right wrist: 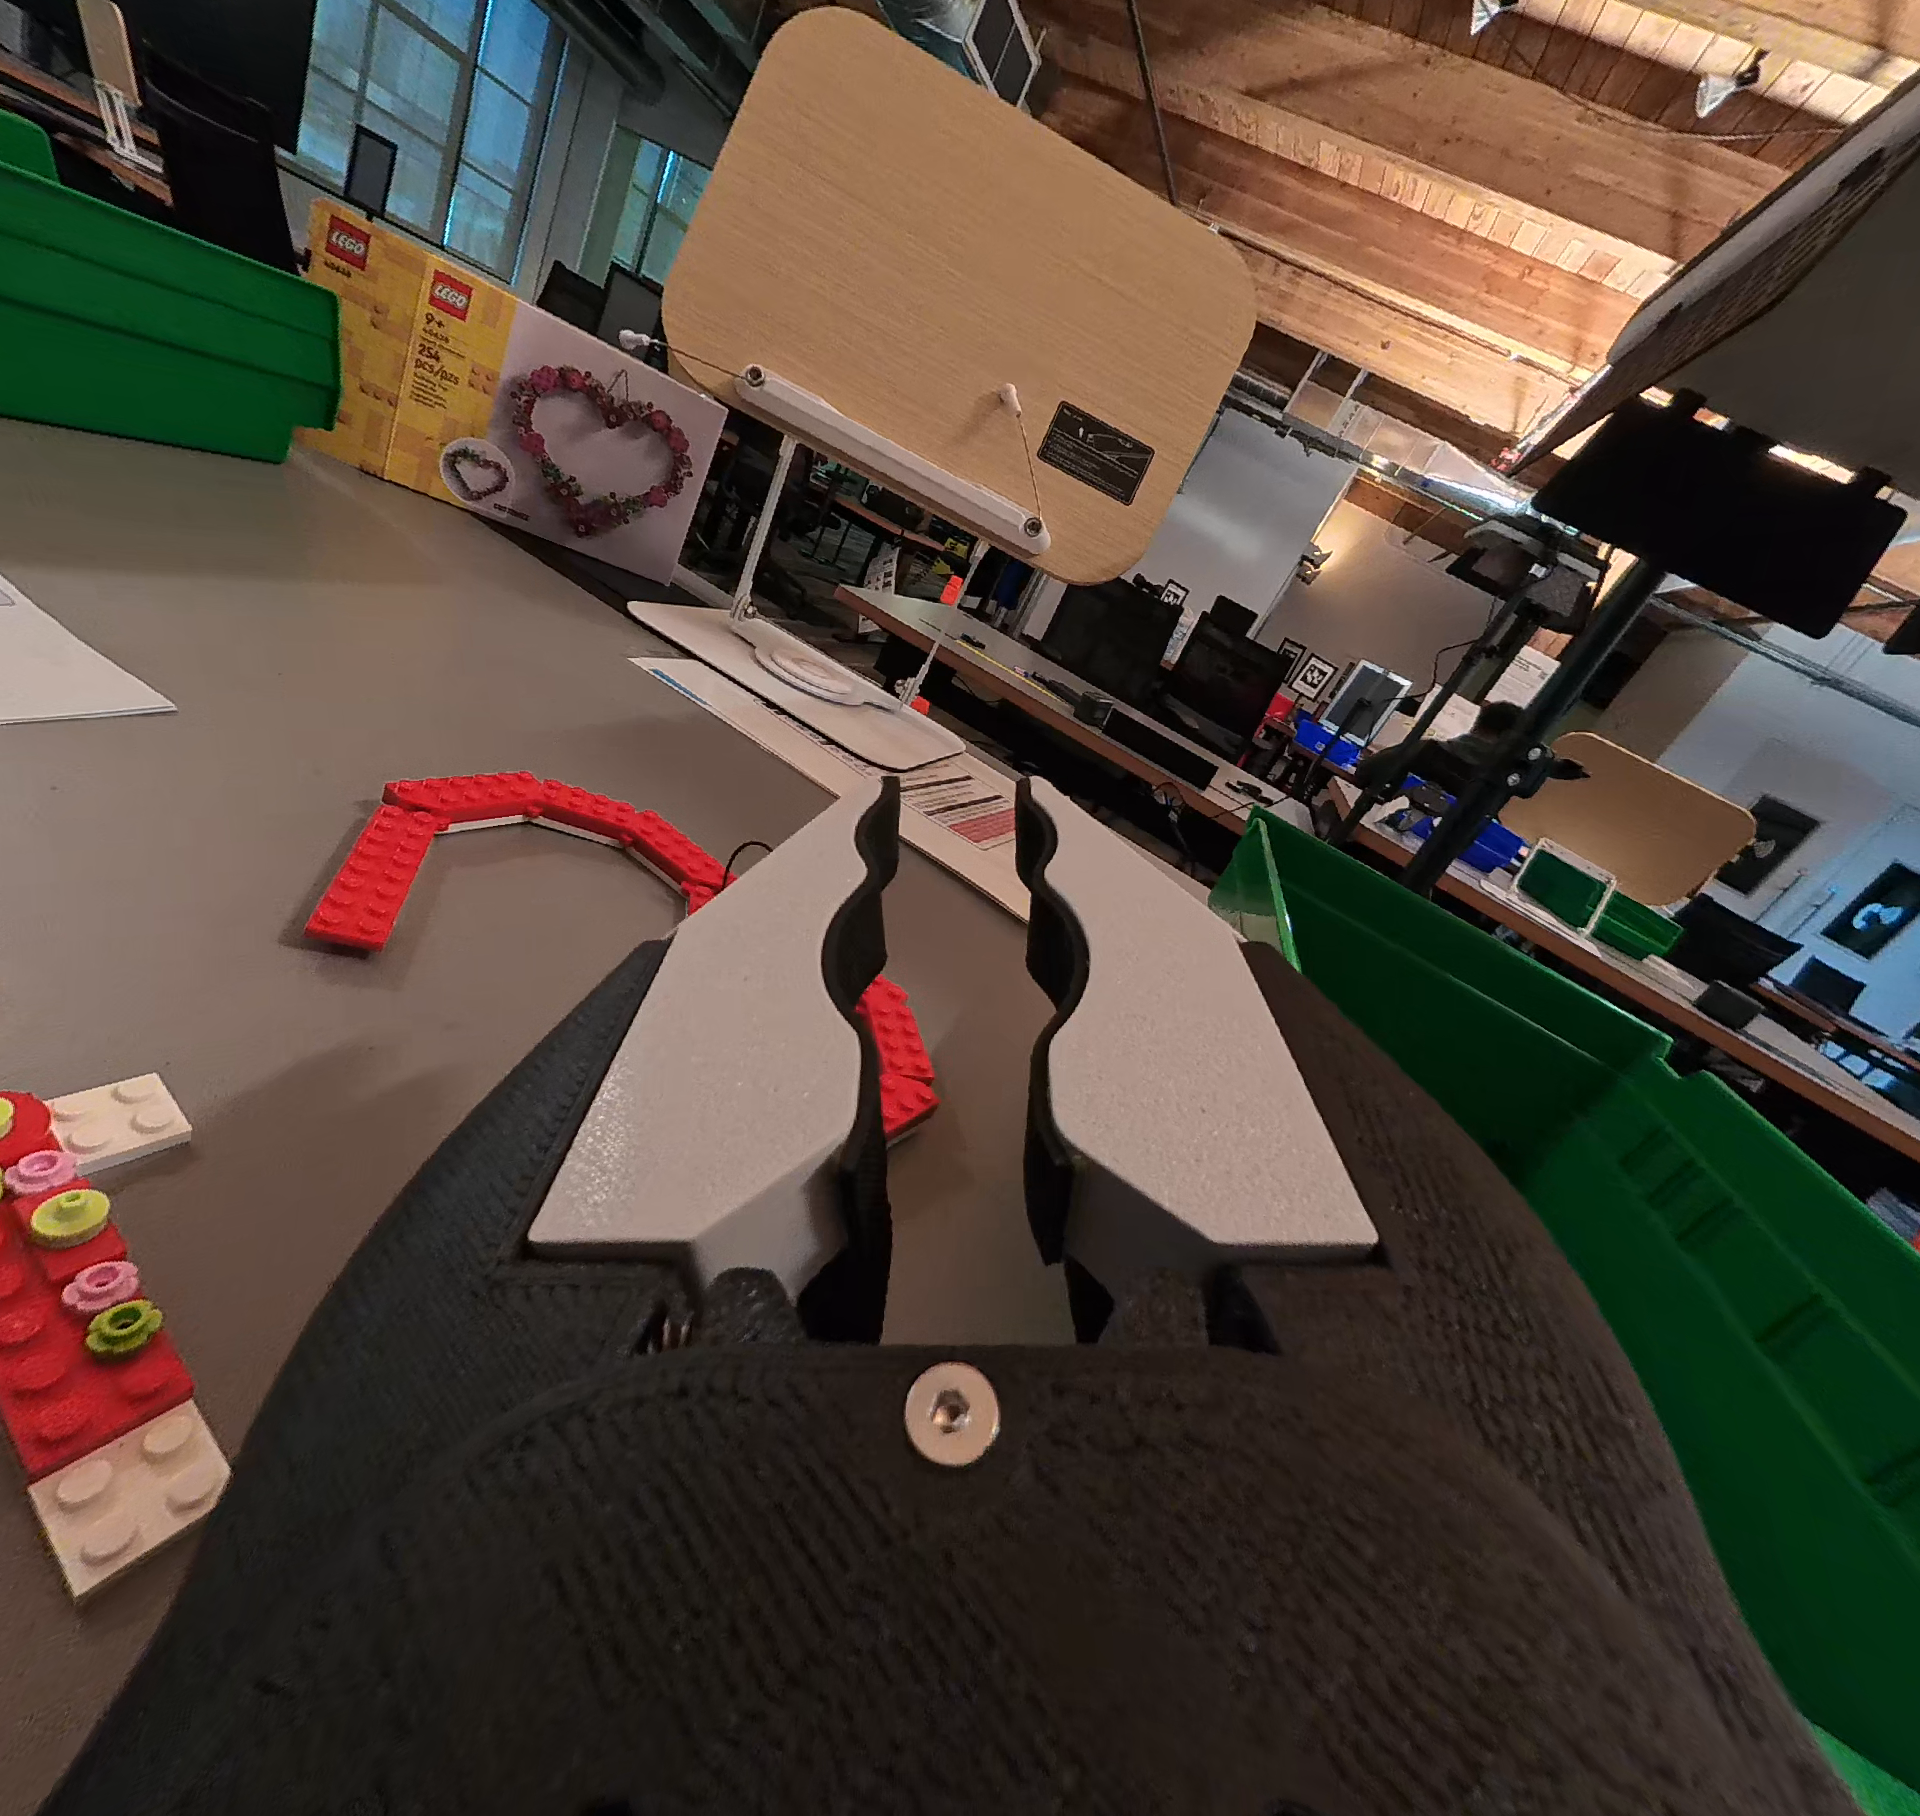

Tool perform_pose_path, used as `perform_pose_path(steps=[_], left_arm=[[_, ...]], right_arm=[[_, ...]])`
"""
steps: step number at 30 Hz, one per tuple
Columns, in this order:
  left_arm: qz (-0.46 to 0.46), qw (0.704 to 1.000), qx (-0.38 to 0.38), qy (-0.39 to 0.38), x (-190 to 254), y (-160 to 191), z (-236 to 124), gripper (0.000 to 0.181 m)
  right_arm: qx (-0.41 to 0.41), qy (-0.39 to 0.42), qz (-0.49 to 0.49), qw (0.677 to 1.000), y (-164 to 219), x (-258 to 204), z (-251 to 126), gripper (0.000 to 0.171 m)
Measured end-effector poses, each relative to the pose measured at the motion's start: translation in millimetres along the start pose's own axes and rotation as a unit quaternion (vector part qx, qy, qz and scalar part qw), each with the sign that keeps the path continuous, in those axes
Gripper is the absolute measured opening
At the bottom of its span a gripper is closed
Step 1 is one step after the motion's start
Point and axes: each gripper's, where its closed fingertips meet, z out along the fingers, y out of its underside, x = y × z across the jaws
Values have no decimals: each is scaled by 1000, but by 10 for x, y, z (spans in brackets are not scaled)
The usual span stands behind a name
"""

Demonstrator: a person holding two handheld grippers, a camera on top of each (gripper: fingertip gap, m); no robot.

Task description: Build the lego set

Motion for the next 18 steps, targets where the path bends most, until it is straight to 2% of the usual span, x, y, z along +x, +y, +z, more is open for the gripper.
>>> perform_pose_path(steps=[18], left_arm=[[-22, 1000, 0, 0, -51, 20, -4, 34]], right_arm=[[-11, -5, -6, 1000, 41, -23, 21, 19]])
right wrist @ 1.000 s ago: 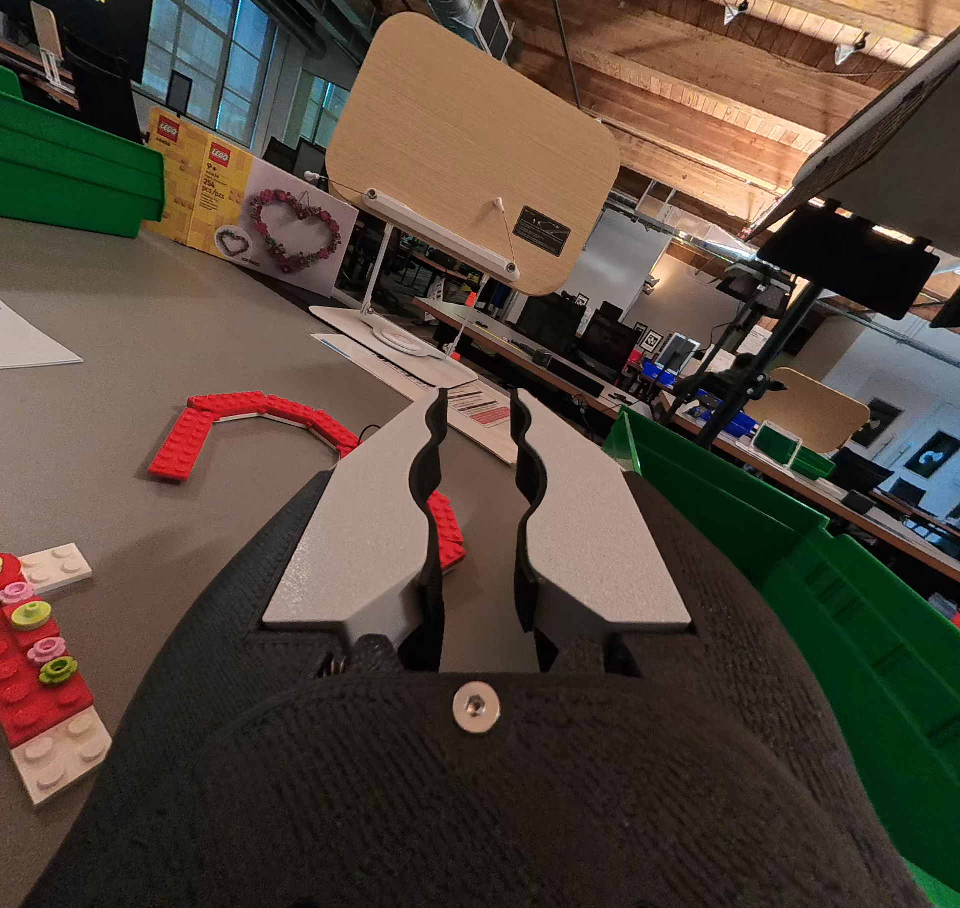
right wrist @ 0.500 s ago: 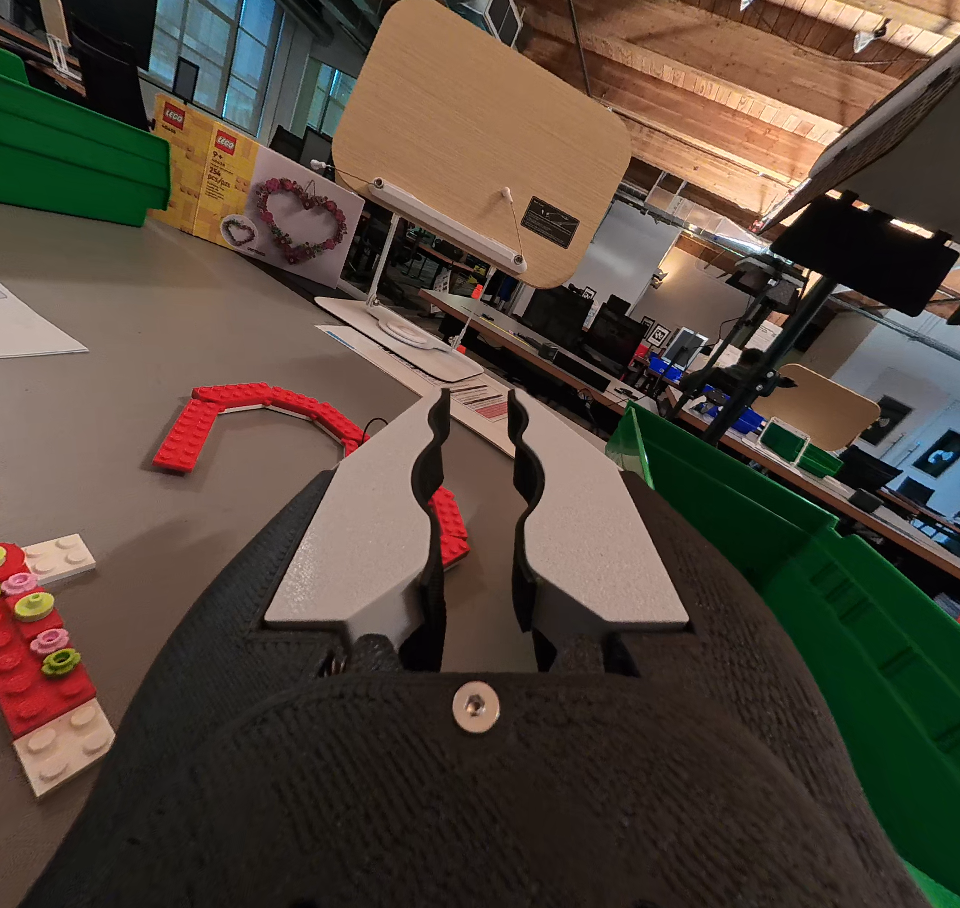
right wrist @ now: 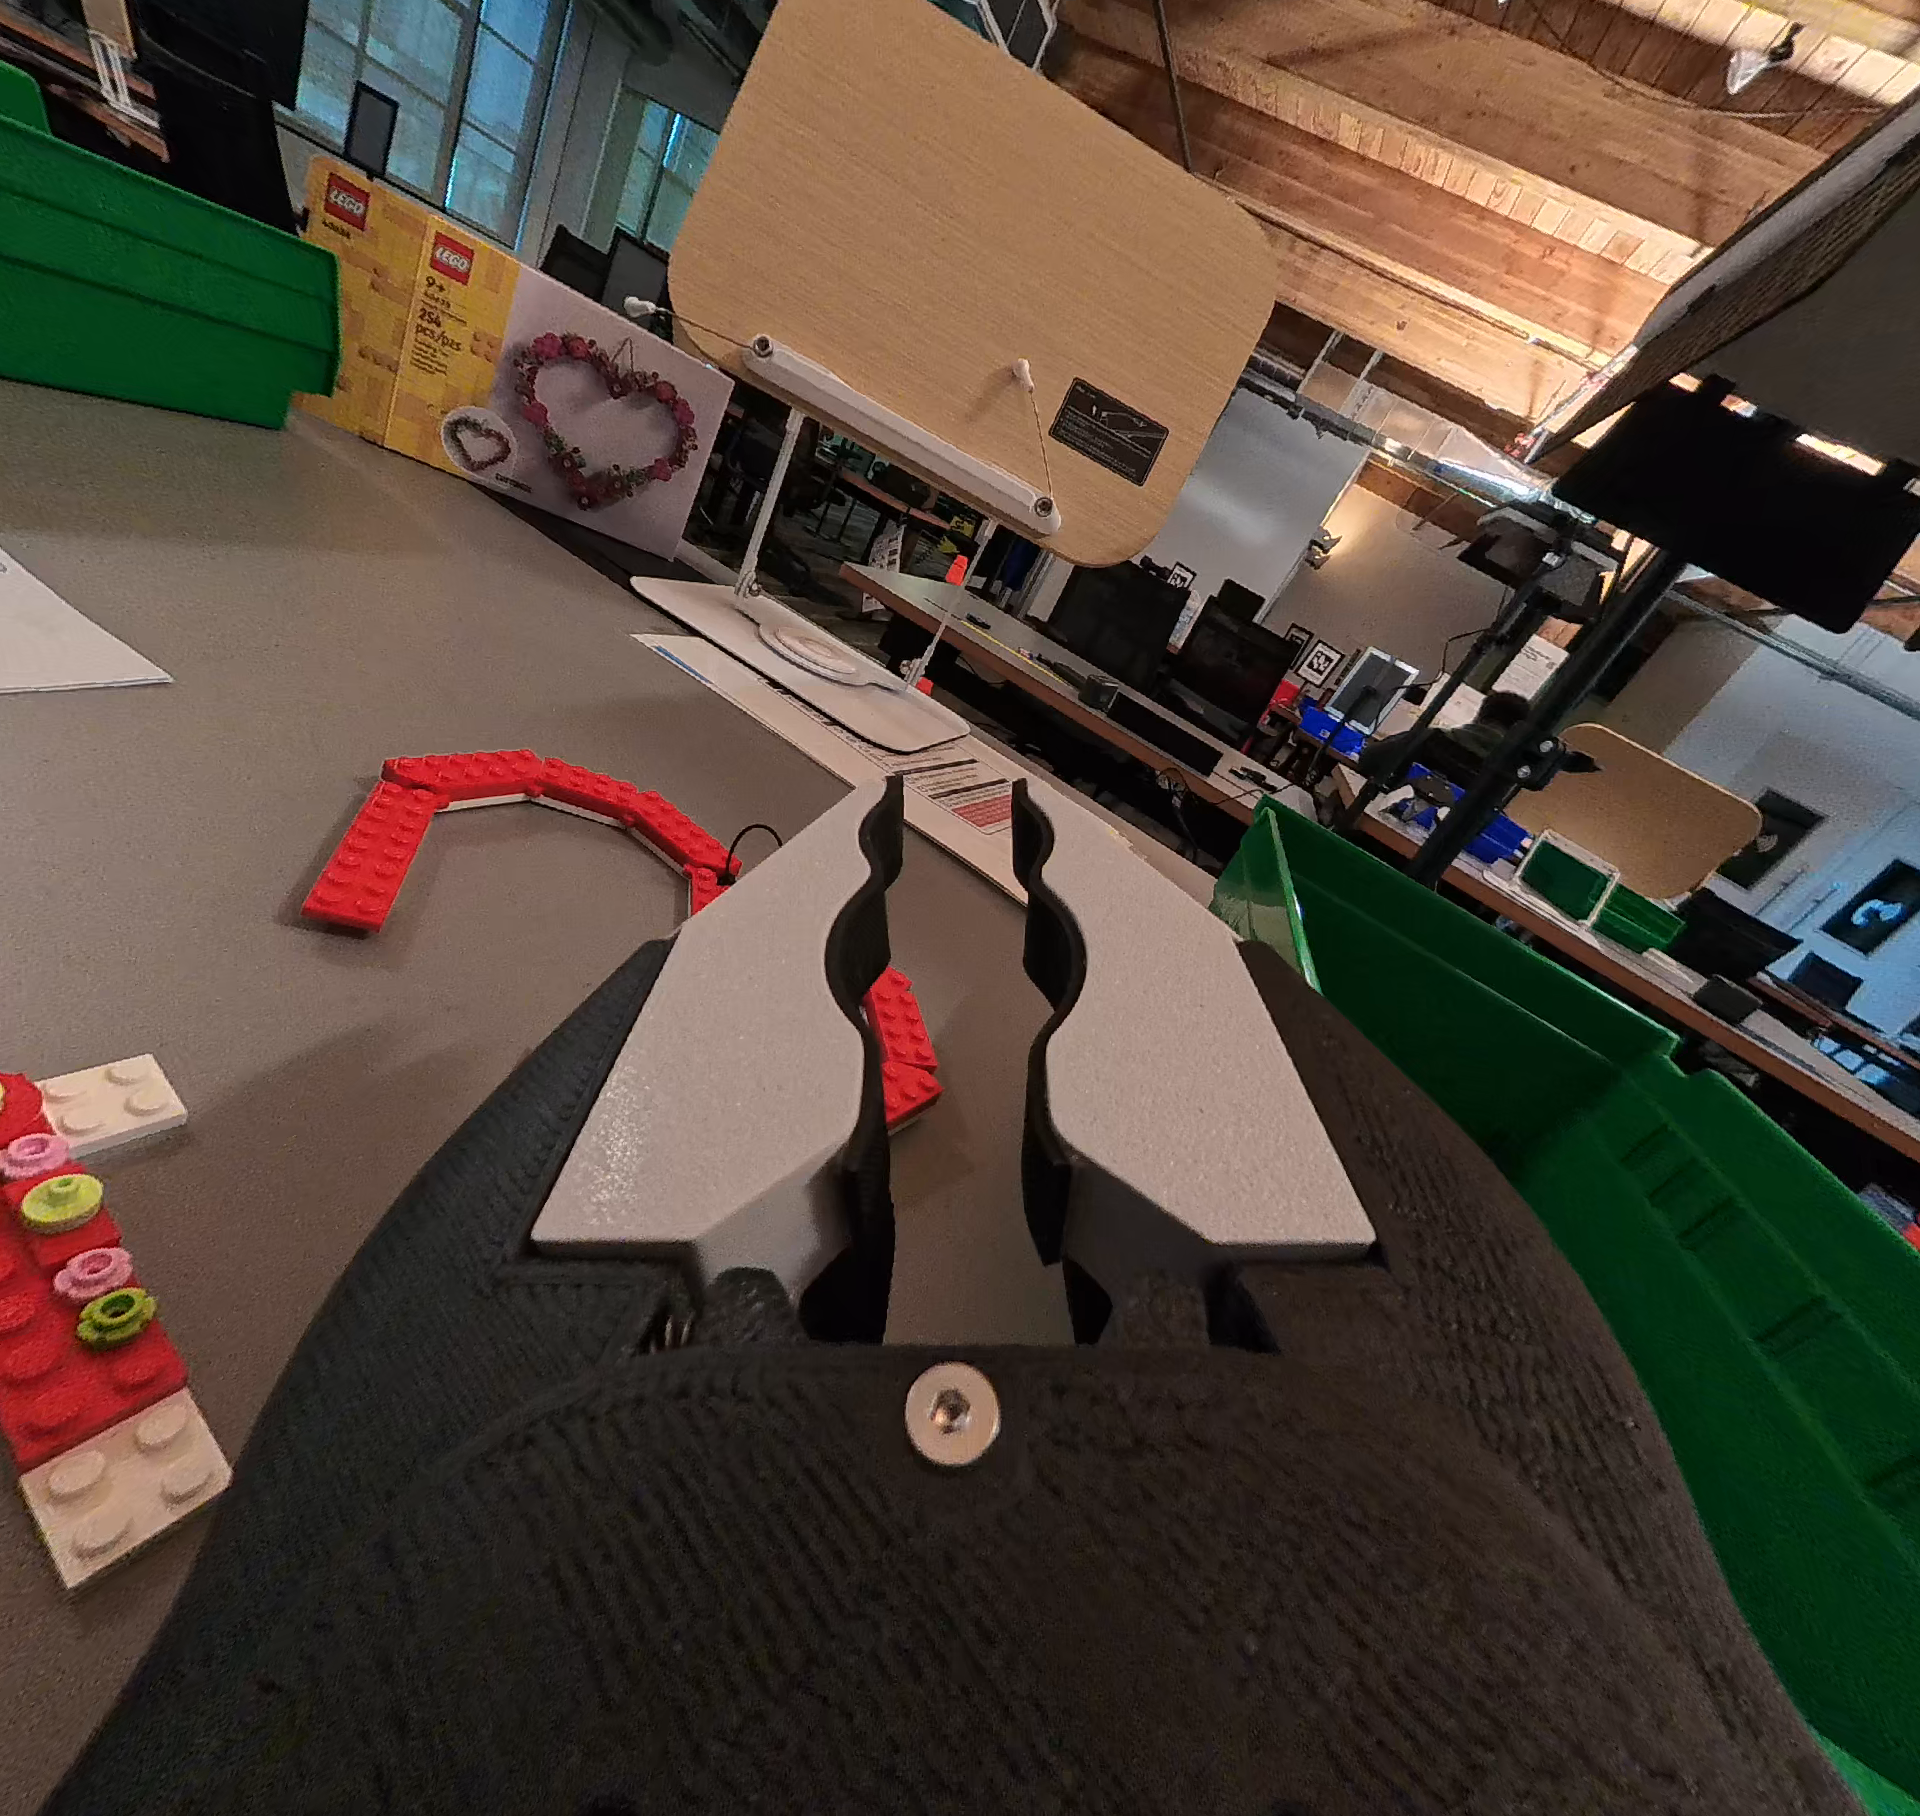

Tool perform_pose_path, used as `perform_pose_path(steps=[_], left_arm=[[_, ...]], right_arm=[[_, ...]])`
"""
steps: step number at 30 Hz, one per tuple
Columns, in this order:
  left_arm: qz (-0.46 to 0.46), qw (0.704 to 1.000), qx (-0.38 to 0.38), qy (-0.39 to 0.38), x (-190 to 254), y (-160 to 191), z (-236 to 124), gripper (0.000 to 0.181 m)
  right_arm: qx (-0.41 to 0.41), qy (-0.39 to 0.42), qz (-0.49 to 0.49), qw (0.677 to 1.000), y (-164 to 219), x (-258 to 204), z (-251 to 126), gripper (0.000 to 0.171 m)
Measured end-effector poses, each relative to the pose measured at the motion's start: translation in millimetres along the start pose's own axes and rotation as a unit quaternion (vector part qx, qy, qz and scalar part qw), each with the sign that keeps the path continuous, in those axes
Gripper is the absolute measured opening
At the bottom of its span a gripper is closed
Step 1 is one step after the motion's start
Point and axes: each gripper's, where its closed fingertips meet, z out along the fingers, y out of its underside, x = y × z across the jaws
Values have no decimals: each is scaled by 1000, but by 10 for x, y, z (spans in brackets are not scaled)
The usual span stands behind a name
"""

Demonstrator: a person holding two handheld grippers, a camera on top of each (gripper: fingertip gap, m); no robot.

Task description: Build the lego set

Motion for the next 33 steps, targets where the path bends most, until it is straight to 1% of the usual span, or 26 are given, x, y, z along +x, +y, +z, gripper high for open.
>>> perform_pose_path(steps=[5, 7, 10, 12, 14, 16, 19, 22, 26, 28, 33], left_arm=[[0, 1000, 1, -1, -7, -4, -4, 34], [-8, 1000, 3, -5, -36, -2, -4, 35], [-26, 1000, -5, -10, -114, -3, -10, 45], [-18, 1000, 2, -22, -205, -123, -38, 53], [0, 999, 4, -32, -321, -294, -76, 57], [8, 1000, -25, -15, -421, -390, -91, 56], [-2, 996, -83, -35, -770, -428, -123, 67], [-13, 993, -94, -69, -1141, -503, -179, 68], [-28, 986, -120, -115, -1577, -445, -204, 76], [-37, 983, -126, -131, -1716, -411, -184, 81], [-43, 983, -111, -140, -1820, -401, -132, 81]], right_arm=[[1, 3, -2, 1000, -2, 10, 0, 20], [6, 7, -5, 1000, -12, 15, 0, 24], [18, -5, -3, 1000, -41, -20, 6, 33], [25, -11, -3, 1000, -64, -44, 6, 38], [36, -17, -8, 999, -99, -67, 1, 39], [45, -21, -14, 999, -129, -85, -5, 40], [52, -19, -31, 998, -141, -94, 7, 41], [53, -20, -54, 997, -142, -119, 27, 42], [55, -16, -74, 996, -149, -133, 45, 44], [50, -13, -76, 996, -133, -125, 57, 46], [41, -1, -86, 995, -106, -89, 63, 48]])
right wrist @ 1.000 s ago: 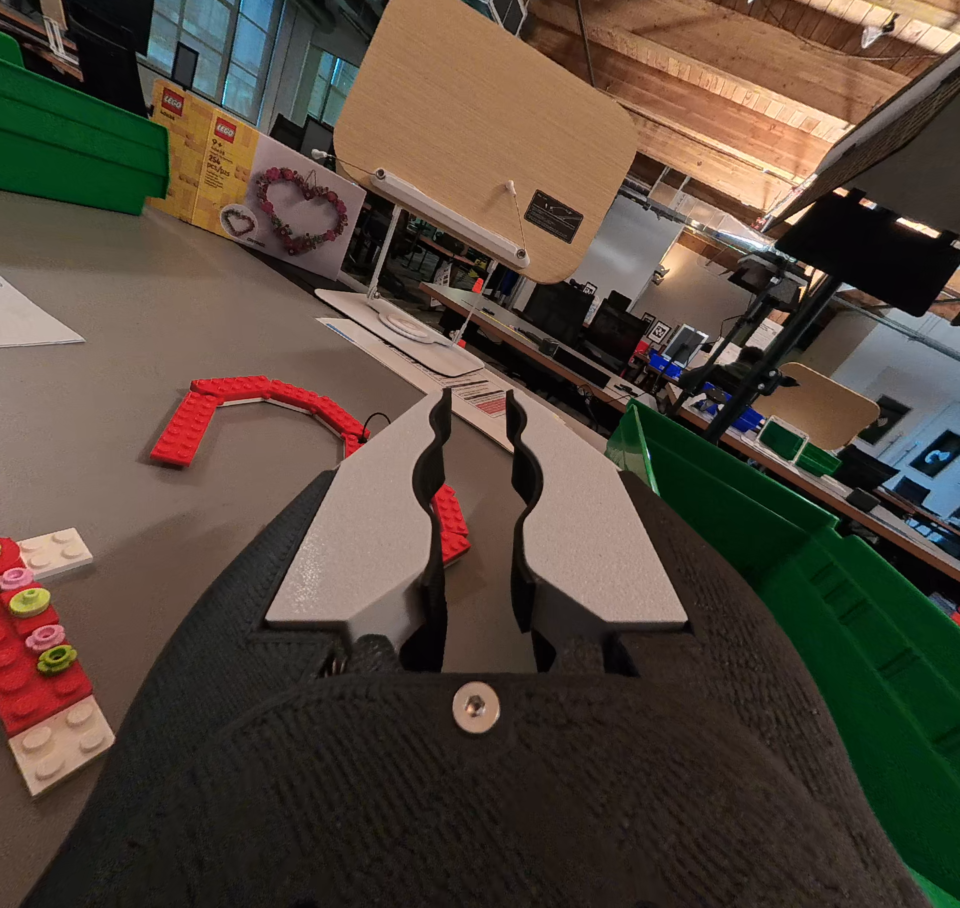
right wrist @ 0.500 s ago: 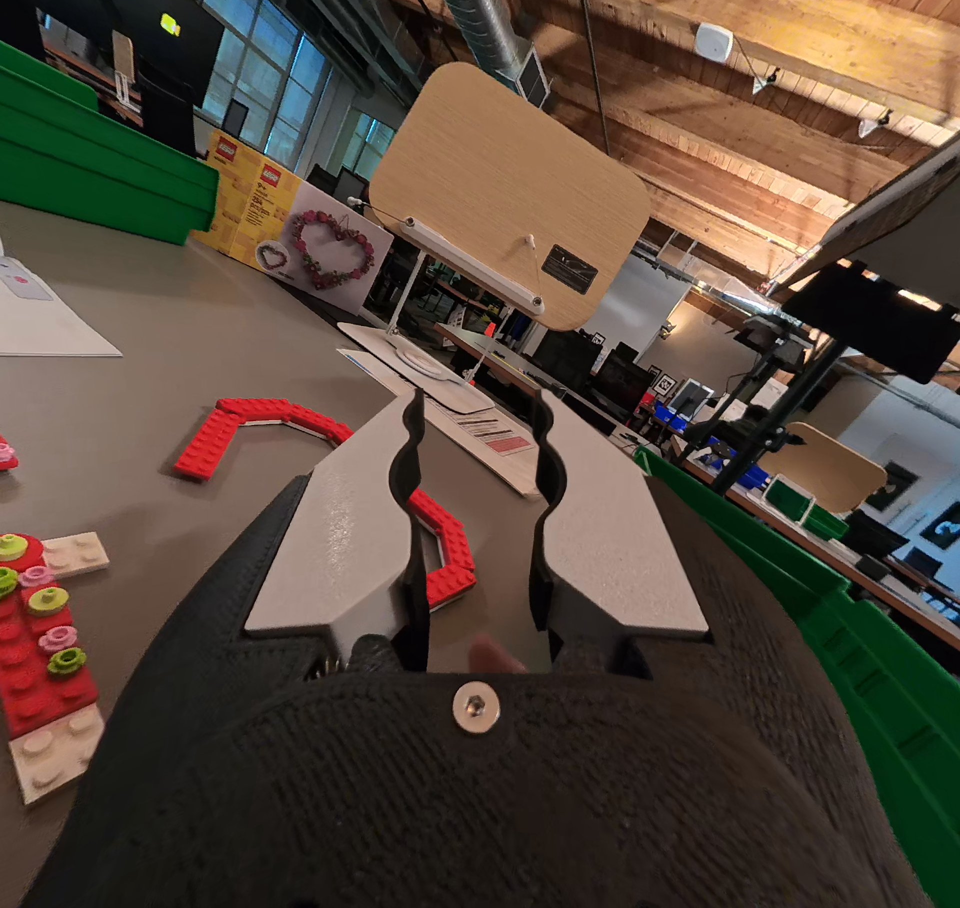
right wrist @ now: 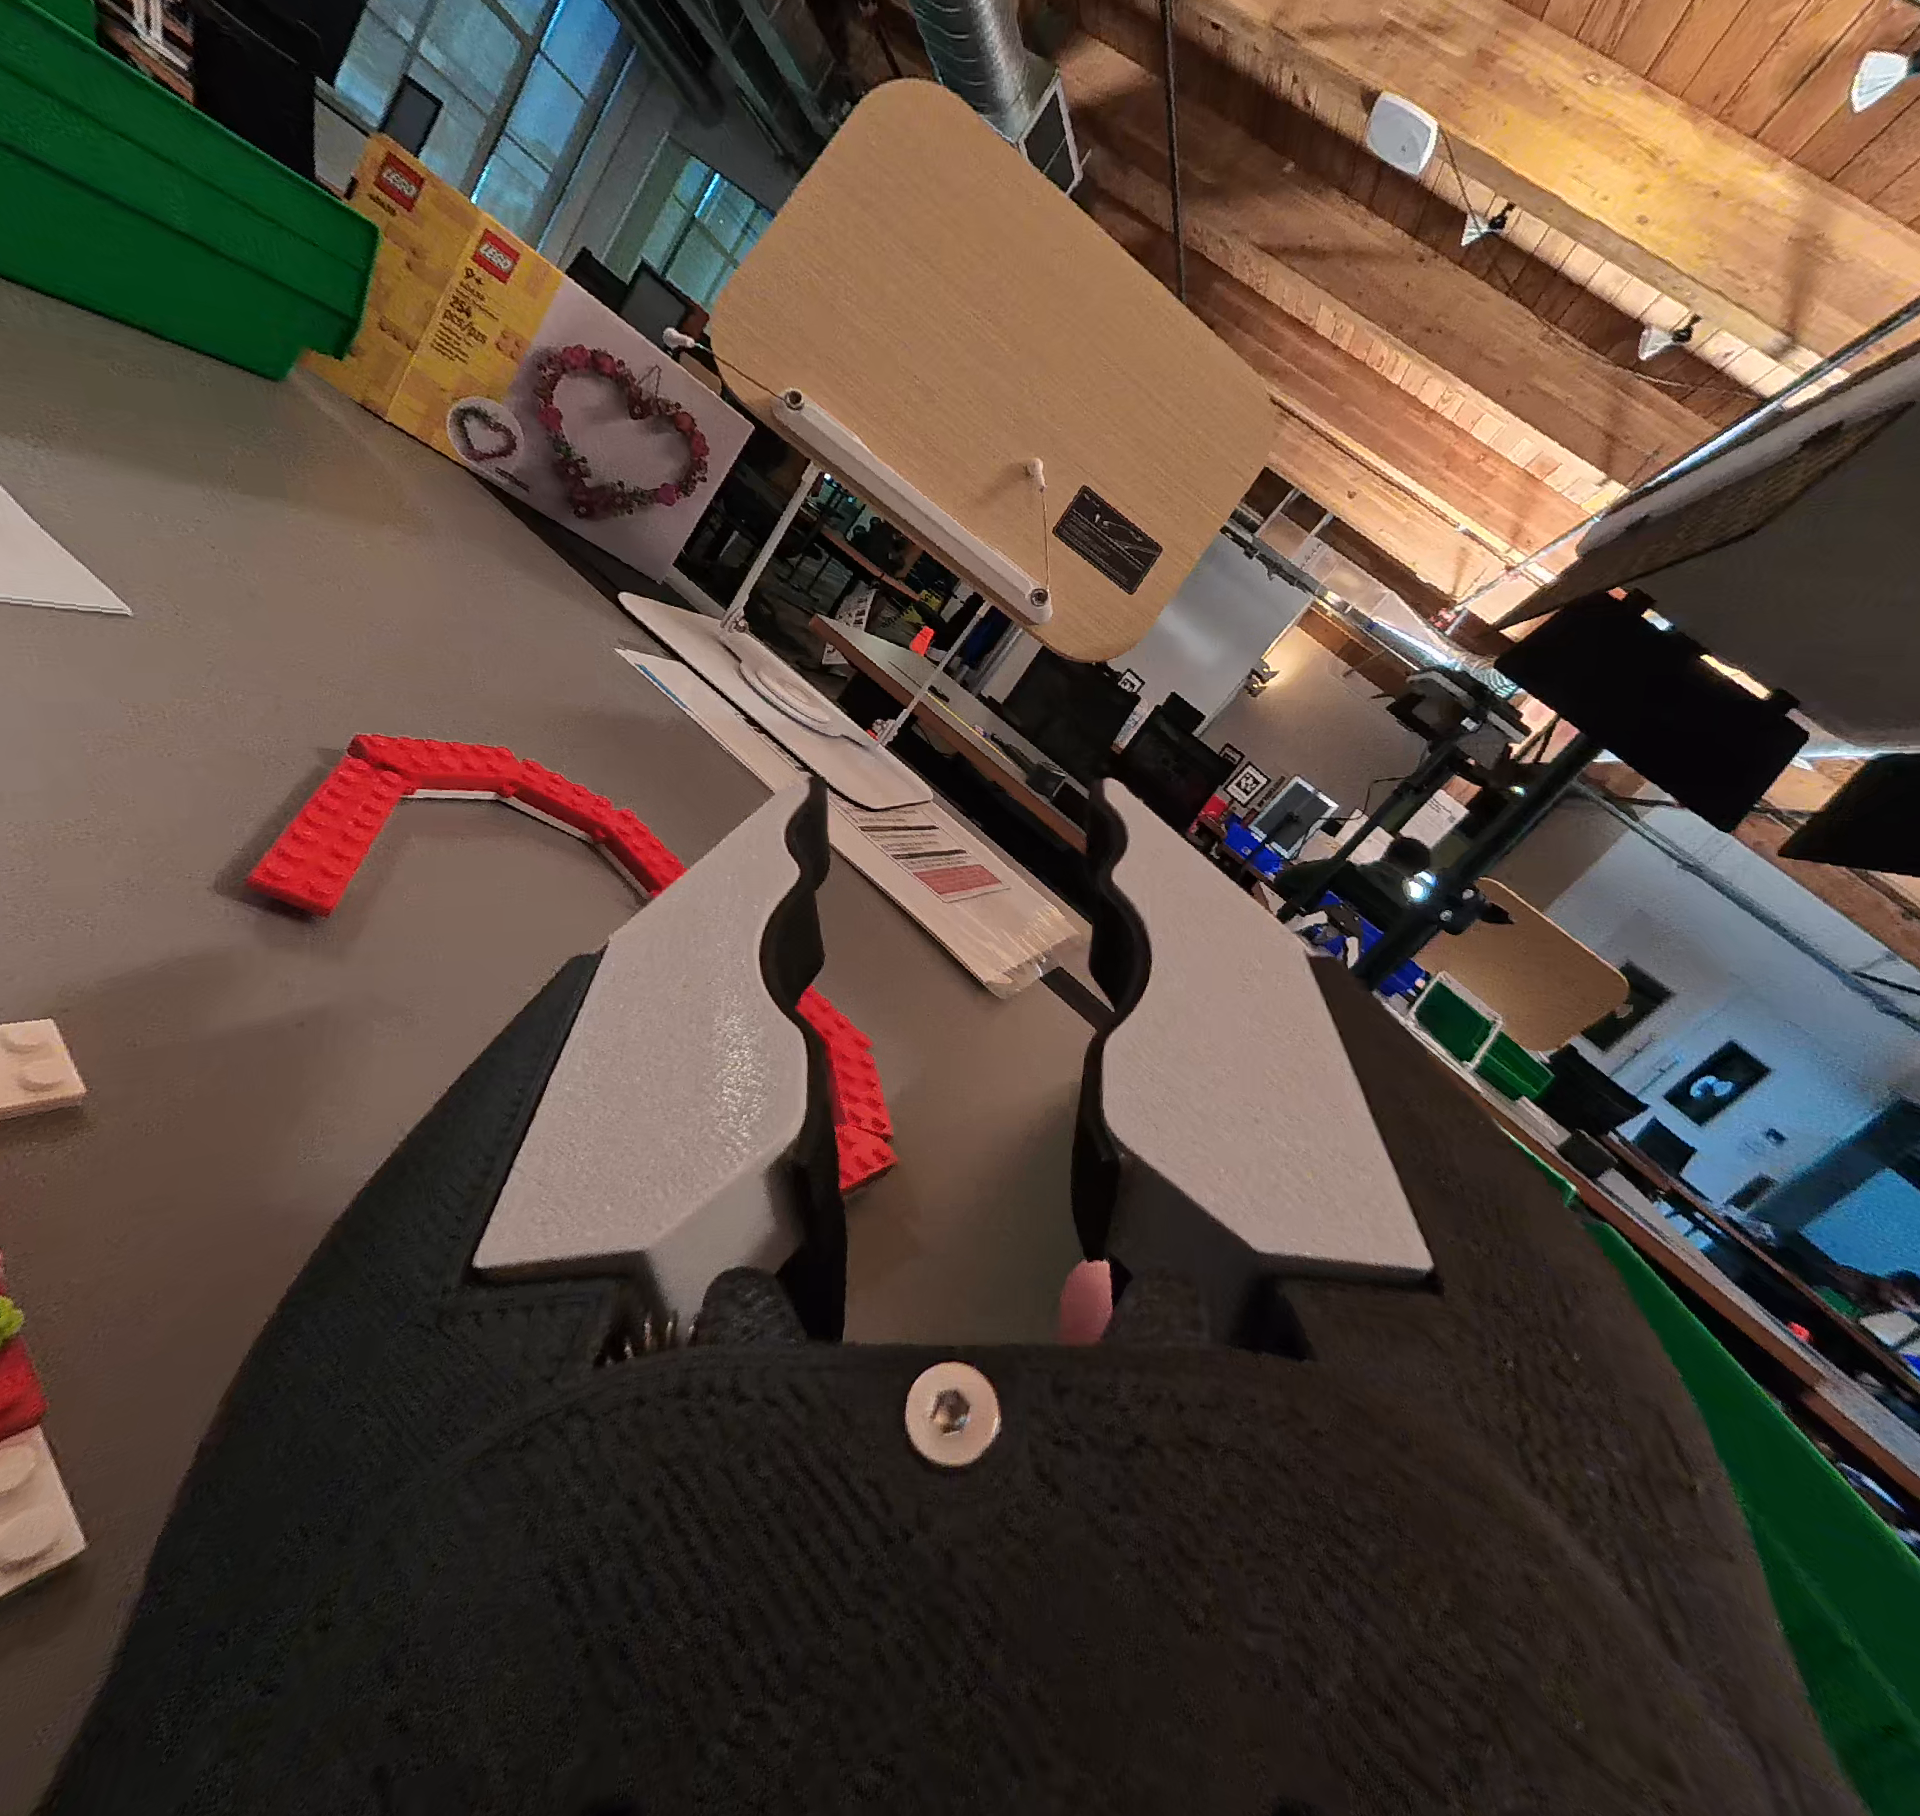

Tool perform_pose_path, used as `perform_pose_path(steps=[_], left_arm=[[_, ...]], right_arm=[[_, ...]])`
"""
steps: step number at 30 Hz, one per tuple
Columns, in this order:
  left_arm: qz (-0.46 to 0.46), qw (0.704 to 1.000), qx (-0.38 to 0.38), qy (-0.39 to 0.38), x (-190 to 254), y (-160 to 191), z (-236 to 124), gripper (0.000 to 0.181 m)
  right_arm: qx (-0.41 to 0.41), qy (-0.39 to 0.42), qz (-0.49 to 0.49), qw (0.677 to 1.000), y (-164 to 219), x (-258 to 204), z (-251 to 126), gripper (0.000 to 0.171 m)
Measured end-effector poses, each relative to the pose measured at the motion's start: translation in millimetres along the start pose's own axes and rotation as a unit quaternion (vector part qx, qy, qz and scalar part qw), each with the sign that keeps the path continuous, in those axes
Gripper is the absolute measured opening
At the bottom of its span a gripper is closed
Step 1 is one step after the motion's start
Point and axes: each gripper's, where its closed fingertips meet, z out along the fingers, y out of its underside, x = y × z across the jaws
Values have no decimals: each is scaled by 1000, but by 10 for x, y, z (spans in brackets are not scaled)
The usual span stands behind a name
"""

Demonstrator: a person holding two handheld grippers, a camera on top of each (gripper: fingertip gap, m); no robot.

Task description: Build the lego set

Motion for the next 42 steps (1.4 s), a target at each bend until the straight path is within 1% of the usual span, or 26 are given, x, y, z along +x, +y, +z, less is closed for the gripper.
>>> perform_pose_path(steps=[3, 9, 13, 18, 22, 24, 25, 28, 30, 34, 36, 42], left_arm=[[0, 1000, 0, -3, -36, 29, -7, 79], [-27, 1000, -1, -12, -159, 77, -55, 79], [-28, 998, -11, -46, -335, 115, -112, 76], [-30, 991, -57, -115, -666, 279, -208, 72], [-56, 984, -115, -124, -779, 517, -237, 68], [-72, 977, -152, -130, -825, 665, -248, 71], [-78, 973, -166, -139, -864, 729, -258, 77], [-93, 969, -170, -156, -953, 813, -270, 84], [-113, 968, -171, -147, -958, 872, -258, 83], [-167, 963, -173, -125, -909, 1003, -208, 87], [-176, 960, -182, -121, -904, 1068, -197, 86], [-197, 958, -176, -113, -907, 1055, -202, 81]], right_arm=[[-7, 3, -5, 1000, 23, 6, 8, 48], [-18, 0, -15, 1000, 55, -23, 30, 48], [-21, 0, -14, 1000, 66, -20, 32, 48], [-19, 4, -5, 1000, 70, 4, 26, 48], [-22, 6, 1, 1000, 83, 18, 25, 48], [-23, 3, 5, 1000, 89, 7, 29, 48], [-23, 2, 6, 1000, 90, 3, 30, 48], [-24, -1, 9, 1000, 93, -9, 33, 48], [-26, -2, 10, 1000, 99, -12, 35, 48], [-27, -3, 9, 1000, 104, -17, 38, 48], [-28, -3, 8, 1000, 106, -17, 38, 48], [-29, -3, 9, 1000, 113, -15, 39, 48]])
